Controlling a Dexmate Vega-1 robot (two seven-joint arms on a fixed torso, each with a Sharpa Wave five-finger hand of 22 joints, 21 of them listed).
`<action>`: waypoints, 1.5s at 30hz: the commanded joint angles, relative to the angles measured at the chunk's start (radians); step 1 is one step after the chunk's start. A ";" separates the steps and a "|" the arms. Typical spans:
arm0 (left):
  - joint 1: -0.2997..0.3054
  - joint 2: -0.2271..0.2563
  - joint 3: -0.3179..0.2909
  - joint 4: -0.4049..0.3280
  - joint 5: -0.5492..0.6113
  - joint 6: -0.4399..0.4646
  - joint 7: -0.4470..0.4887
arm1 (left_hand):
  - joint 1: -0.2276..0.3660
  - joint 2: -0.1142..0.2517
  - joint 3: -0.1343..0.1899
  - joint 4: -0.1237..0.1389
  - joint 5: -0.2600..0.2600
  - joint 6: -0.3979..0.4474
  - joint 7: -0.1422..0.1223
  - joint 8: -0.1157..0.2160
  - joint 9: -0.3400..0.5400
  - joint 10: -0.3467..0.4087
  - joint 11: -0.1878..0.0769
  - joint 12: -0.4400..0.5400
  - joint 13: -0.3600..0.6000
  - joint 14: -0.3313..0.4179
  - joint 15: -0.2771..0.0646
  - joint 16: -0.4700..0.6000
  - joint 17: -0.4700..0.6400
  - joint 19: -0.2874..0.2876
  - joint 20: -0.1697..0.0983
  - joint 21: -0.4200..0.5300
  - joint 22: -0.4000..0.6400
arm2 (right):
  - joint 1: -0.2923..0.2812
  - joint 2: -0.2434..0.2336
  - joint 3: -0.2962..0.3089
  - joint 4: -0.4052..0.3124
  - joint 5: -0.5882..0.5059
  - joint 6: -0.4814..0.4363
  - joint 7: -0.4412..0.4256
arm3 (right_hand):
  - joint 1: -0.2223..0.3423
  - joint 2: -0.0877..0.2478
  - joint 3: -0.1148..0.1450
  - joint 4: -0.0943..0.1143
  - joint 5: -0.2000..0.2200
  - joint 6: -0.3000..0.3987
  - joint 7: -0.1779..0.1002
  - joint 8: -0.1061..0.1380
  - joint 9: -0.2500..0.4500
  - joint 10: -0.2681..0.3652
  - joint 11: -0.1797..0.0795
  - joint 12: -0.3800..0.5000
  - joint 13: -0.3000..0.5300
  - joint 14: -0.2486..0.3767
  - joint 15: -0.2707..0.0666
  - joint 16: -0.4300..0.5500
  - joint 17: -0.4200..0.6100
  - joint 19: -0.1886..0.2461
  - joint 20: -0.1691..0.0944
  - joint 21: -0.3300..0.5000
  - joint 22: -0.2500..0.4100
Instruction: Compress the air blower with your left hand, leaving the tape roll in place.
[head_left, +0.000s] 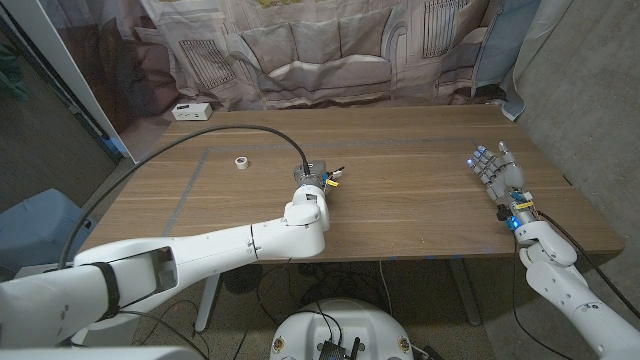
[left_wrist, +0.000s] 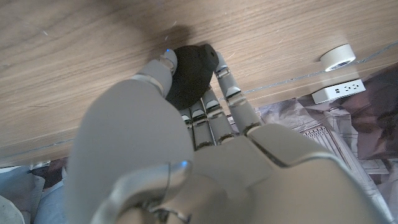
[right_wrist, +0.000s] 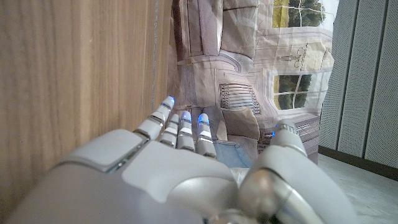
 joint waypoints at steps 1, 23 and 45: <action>0.041 0.009 -0.042 -0.030 0.025 0.000 0.042 | 0.005 0.009 0.009 0.002 0.004 0.013 0.000 0.005 0.003 0.011 -0.001 0.007 0.003 0.007 -0.003 0.000 -0.001 0.007 -0.001 0.007 0.002 | -0.012 0.004 0.007 -0.010 0.004 0.011 0.004 | 0.003 0.011 -0.001 -0.002 -0.001 0.013 -0.002 0.004 0.003 0.009 0.001 -0.002 0.001 0.006 0.004 -0.005 0.001 0.004 0.000 -0.003 0.002; 0.217 0.123 -0.341 -0.129 -0.023 -0.338 0.071 | -0.014 0.030 0.015 0.019 0.004 0.010 0.003 -0.005 0.004 0.004 0.003 -0.001 0.007 -0.004 0.012 -0.018 -0.002 -0.019 0.006 0.002 0.002 | -0.048 0.005 0.001 -0.077 -0.023 0.017 -0.055 | 0.004 0.011 -0.002 -0.002 -0.002 0.013 -0.001 0.003 0.003 0.010 0.001 -0.003 0.002 0.008 0.003 -0.007 0.002 0.005 0.000 -0.004 0.002; 0.278 0.105 -0.439 -0.130 0.091 -0.459 0.086 | -0.064 0.031 0.002 0.040 -0.002 0.015 -0.003 -0.011 0.005 0.008 0.001 -0.005 0.013 -0.026 0.015 -0.039 -0.004 -0.066 0.007 -0.013 0.001 | -0.096 -0.011 0.001 -0.160 -0.059 0.038 -0.112 | 0.003 0.011 -0.003 -0.002 -0.002 0.014 -0.001 0.003 0.003 0.014 0.003 -0.003 0.002 0.015 0.002 -0.007 0.003 0.008 0.000 -0.005 0.003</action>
